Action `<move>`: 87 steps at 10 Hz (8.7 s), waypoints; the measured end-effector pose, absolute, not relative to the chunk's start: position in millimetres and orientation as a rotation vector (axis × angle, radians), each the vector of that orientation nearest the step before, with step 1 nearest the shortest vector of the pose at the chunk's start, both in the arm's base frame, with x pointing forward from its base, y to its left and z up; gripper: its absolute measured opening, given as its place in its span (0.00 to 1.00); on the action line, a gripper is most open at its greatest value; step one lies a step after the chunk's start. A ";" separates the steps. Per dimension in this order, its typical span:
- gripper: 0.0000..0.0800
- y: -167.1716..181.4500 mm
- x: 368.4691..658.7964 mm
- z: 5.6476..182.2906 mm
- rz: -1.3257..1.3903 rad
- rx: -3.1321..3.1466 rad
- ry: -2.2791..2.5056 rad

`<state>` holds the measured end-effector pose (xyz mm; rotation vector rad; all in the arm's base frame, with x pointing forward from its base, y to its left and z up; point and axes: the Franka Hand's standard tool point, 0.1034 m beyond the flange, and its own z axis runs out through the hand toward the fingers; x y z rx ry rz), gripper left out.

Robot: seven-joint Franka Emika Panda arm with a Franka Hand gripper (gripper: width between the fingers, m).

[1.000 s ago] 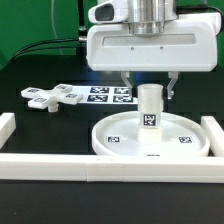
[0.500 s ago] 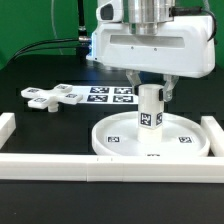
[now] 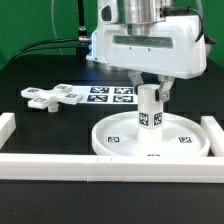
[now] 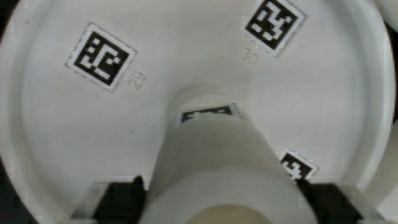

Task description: Assemble round table

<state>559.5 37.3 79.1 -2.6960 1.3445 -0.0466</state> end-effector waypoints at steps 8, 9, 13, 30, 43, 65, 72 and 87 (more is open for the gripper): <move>0.81 38.7 560.8 79.8 -0.095 -3.007 0.396; 0.81 36.8 561.4 80.2 -0.104 -3.038 0.151; 0.81 45.8 564.4 81.1 -0.096 -3.031 -0.378; 0.51 38.0 563.9 77.7 -0.067 -2.472 -1.964; 0.51 38.9 559.0 76.6 -0.088 -3.075 -0.475; 0.81 46.0 555.5 75.7 -0.095 -3.075 -0.010; 0.81 43.5 557.5 75.7 -0.112 -2.943 -1.070; 0.67 37.0 558.3 76.1 -0.022 -2.277 -2.244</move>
Offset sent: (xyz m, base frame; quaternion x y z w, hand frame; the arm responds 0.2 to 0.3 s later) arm 0.0032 0.0108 0.0059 0.0148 -0.0163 -0.2379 0.9710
